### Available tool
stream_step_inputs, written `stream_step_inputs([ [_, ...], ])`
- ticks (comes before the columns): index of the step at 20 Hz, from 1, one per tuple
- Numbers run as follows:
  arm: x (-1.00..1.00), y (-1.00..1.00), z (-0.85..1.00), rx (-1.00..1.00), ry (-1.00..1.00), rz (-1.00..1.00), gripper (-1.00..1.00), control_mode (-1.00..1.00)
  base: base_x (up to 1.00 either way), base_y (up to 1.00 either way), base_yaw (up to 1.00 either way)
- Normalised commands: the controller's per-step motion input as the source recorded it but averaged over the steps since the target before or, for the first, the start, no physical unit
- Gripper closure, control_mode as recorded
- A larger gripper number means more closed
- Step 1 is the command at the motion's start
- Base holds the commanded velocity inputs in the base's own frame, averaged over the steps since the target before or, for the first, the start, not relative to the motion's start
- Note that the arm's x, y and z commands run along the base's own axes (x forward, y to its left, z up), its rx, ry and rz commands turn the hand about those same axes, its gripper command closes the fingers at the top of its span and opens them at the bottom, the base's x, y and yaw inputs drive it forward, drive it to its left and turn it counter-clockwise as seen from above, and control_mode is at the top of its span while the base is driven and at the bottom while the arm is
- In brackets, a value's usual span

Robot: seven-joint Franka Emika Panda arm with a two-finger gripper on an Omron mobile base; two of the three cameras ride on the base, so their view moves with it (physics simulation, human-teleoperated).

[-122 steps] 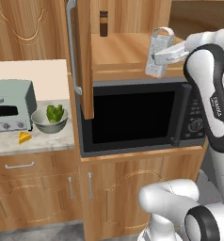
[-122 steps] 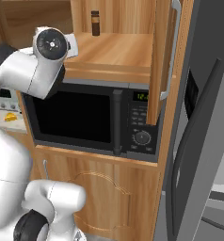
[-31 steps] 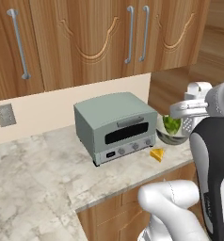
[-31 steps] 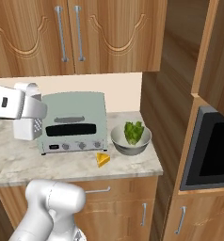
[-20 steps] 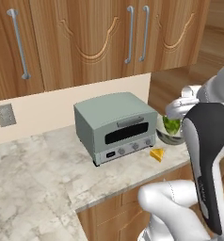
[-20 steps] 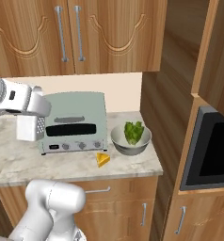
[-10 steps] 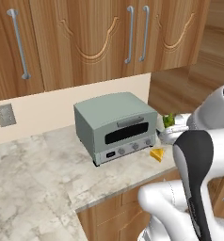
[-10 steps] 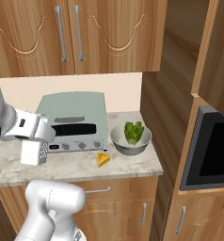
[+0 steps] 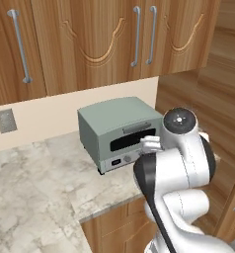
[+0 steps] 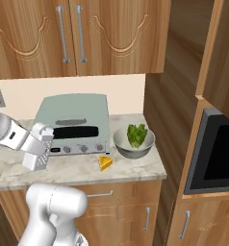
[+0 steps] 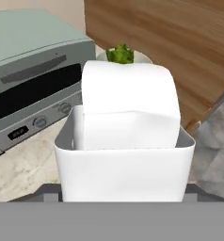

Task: Pick the cheese from the fridge and the cheese grater from the cabinet and place them next to the salad bowl.

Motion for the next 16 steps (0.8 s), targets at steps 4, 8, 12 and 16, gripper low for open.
stream_step_inputs([
  [4, 0.18, 0.18, -0.42, 0.00, -0.31, -0.41, 1.00, -1.00, 0.00, 0.00, 0.00],
  [8, 0.11, 0.17, -0.40, -0.06, -0.33, -0.16, 1.00, -1.00, 0.00, 0.00, 0.00],
  [12, 0.00, -0.09, -0.14, -0.23, -0.27, -0.03, 1.00, -1.00, 0.00, 0.00, 0.00],
  [16, 0.03, -0.40, 0.00, -0.18, -0.08, -0.05, 1.00, -1.00, 0.00, 0.00, 0.00],
])
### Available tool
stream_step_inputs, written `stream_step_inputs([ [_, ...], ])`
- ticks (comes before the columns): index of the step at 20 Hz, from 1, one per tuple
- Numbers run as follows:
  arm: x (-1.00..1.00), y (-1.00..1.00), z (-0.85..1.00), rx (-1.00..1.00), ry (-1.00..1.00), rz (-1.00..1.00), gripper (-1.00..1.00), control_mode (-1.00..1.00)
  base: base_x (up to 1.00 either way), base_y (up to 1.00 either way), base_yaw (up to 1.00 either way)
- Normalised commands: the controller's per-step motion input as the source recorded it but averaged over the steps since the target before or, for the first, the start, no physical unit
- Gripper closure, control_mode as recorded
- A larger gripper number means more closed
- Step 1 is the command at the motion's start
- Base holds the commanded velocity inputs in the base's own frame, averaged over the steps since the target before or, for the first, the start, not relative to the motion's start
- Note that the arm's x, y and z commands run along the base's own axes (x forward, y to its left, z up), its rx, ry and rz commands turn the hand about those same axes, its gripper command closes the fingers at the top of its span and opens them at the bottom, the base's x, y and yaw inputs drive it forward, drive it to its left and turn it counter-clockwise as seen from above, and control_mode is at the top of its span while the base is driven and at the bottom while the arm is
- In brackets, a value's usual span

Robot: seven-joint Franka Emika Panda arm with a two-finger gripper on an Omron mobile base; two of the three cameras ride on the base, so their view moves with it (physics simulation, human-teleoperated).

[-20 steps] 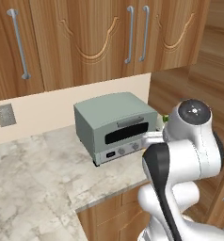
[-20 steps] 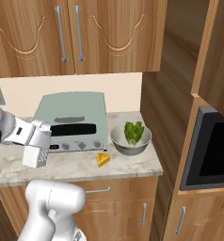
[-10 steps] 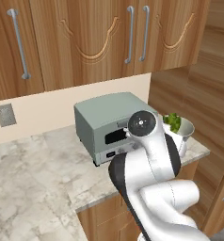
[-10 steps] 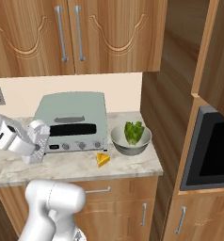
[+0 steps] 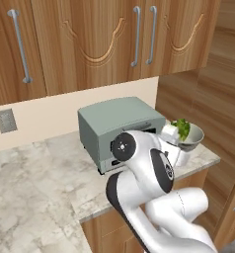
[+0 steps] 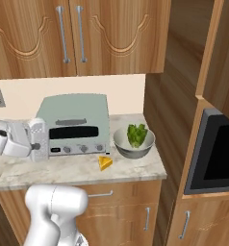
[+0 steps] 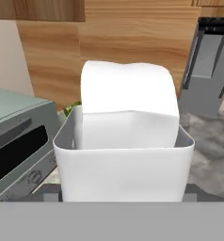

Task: Pick the cheese from the fridge and the cheese grater from the cabinet and place them next to the salad bowl.

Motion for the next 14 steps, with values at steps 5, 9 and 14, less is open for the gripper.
stream_step_inputs([
  [5, 0.03, -0.49, -0.01, -0.06, 0.00, -0.09, 1.00, -1.00, 0.00, 0.00, 0.00],
  [9, 0.10, -0.30, -0.10, -0.01, 0.00, -0.05, 1.00, -1.00, 0.00, 0.00, 0.00],
  [14, 0.14, -0.22, -0.35, -0.01, 0.00, -0.04, 1.00, -1.00, 0.00, 0.00, 0.00],
])
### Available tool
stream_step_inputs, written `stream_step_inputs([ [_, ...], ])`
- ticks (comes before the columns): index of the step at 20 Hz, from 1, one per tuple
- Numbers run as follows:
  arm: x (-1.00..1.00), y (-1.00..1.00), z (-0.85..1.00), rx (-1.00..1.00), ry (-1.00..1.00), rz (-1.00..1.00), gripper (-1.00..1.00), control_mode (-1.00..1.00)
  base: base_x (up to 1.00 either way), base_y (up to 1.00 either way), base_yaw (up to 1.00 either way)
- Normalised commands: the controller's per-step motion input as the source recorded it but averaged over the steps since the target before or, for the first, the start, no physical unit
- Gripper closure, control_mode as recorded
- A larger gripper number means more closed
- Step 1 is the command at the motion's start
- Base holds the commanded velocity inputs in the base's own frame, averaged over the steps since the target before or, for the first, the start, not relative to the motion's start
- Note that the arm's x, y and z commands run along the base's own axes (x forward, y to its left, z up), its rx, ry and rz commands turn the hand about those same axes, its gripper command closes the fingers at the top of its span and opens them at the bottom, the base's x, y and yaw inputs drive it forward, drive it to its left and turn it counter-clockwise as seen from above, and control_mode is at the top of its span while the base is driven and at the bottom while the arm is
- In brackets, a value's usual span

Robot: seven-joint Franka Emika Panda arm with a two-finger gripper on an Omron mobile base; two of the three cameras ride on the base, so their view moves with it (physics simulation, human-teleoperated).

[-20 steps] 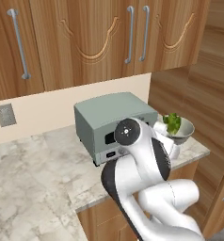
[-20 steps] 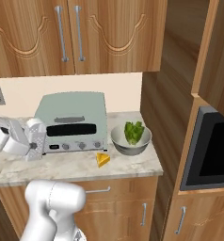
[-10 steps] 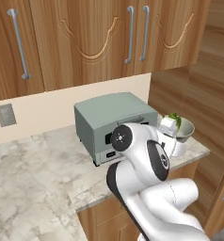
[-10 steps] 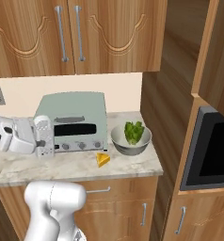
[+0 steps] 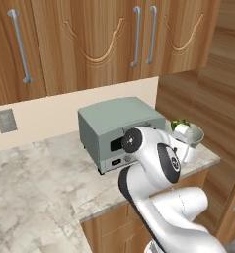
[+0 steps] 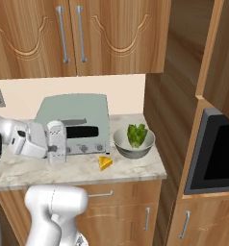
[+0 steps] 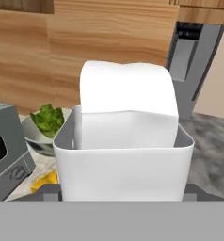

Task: Pick the cheese from the fridge and the cheese grater from the cabinet and place them next to the salad bowl.

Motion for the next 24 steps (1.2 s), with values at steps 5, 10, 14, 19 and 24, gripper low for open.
stream_step_inputs([
  [5, 0.15, -0.14, -0.78, 0.00, -0.09, -0.03, 1.00, -1.00, 0.00, 0.00, 0.00],
  [10, 0.14, -0.01, -0.79, 0.00, -0.14, -0.02, 1.00, -1.00, 0.00, 0.00, 0.00],
  [14, 0.21, -0.04, -0.41, 0.00, -0.14, 0.00, 1.00, -1.00, 0.00, 0.00, 0.00],
  [19, 0.09, -0.17, -0.17, 0.00, -0.06, 0.14, 1.00, -1.00, 0.00, 0.00, 0.00],
  [24, 0.11, -0.13, -0.14, 0.00, 0.00, 0.19, 1.00, -1.00, 0.00, 0.00, 0.00],
])
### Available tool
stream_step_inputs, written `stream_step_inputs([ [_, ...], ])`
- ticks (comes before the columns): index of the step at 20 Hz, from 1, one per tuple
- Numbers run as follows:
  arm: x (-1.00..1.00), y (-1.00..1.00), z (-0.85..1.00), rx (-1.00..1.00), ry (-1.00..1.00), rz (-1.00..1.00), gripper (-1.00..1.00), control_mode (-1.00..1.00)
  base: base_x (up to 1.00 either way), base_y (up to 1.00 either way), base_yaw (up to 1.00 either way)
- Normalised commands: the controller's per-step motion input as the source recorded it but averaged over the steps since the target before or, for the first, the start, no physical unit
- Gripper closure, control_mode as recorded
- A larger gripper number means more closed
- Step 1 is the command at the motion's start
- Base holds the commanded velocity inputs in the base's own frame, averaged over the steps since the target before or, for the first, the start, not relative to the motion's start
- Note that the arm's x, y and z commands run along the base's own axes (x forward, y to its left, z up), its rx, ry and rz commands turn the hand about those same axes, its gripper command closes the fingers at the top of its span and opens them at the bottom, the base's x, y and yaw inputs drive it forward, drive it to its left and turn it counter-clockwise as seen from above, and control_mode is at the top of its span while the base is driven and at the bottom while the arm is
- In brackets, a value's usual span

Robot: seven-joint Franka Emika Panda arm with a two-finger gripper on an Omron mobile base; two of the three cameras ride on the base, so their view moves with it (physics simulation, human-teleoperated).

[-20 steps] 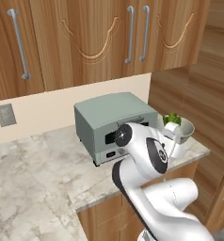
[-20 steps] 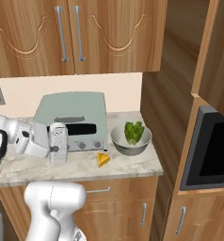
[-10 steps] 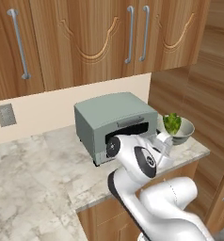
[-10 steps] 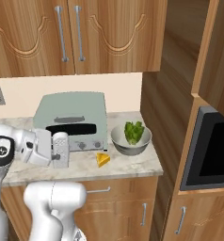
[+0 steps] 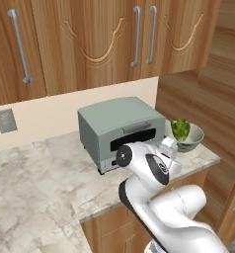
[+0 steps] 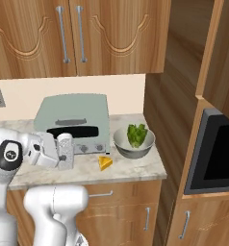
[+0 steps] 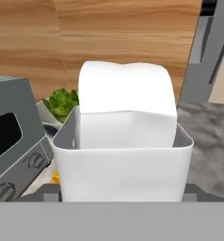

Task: Pick the cheese from the fridge and the cheese grater from the cabinet and place them next to the salad bowl.

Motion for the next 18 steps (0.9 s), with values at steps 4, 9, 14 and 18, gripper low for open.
stream_step_inputs([
  [4, 0.00, -0.24, -0.14, 0.00, -0.01, 0.22, 1.00, -1.00, 0.00, 0.00, 0.00],
  [9, -0.14, -0.42, -0.41, 0.00, -0.08, 0.05, 1.00, -1.00, 0.00, 0.00, 0.00],
  [14, -0.06, -0.20, -0.66, 0.00, -0.07, 0.00, 1.00, -1.00, 0.00, 0.00, 0.00],
  [18, 0.00, 0.00, -0.59, 0.00, -0.14, 0.00, 1.00, -1.00, 0.00, 0.00, 0.00],
])
